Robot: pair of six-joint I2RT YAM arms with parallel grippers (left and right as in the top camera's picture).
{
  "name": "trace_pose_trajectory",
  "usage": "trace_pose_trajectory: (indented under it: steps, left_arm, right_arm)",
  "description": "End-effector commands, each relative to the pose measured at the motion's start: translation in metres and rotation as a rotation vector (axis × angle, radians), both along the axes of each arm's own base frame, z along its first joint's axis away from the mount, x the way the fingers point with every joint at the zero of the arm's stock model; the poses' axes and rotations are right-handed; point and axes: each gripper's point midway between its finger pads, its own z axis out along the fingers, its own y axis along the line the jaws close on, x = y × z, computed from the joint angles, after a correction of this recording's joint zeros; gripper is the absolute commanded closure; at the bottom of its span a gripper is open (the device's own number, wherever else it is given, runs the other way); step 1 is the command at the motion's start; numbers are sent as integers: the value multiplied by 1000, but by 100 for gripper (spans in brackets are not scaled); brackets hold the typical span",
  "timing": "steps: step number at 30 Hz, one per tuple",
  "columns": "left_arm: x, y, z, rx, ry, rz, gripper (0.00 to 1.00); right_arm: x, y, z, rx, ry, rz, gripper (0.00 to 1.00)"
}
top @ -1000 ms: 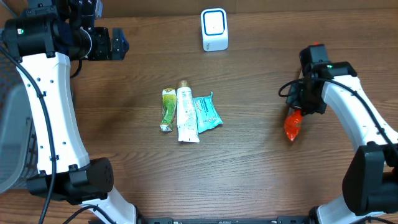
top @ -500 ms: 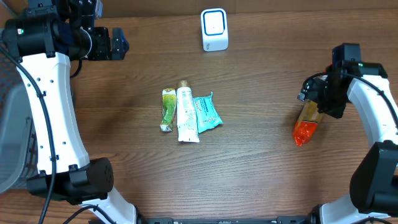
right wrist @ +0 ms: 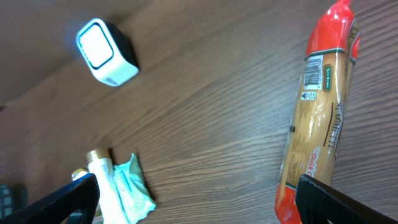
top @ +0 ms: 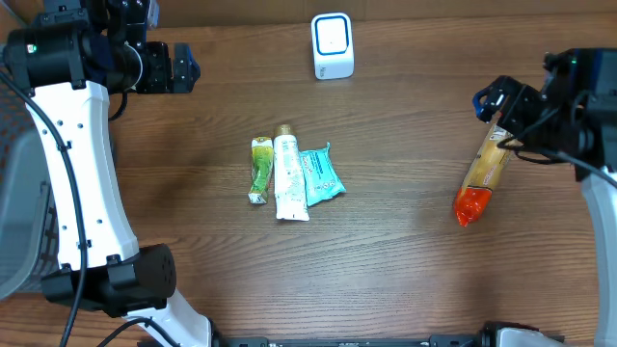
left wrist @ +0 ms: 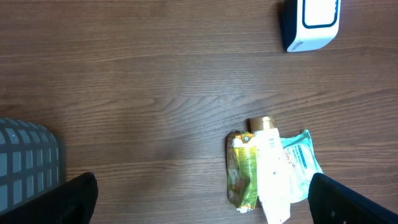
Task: Scan the item barcode
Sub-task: 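Lower the spaghetti package onto the table and release it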
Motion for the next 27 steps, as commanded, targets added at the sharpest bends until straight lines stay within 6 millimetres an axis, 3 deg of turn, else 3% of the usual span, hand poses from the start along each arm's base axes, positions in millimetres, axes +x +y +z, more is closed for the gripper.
trace_pose_trajectory:
  steps: [1,27]
  left_arm:
    - [-2,-1,6,12,-19,-17,1]
    - [-2,-1,6,12,-19,-17,1]
  right_arm:
    - [-3,-1,13,-10,-29,-8,0]
    - [-13,-6,4,-66,15,16,0]
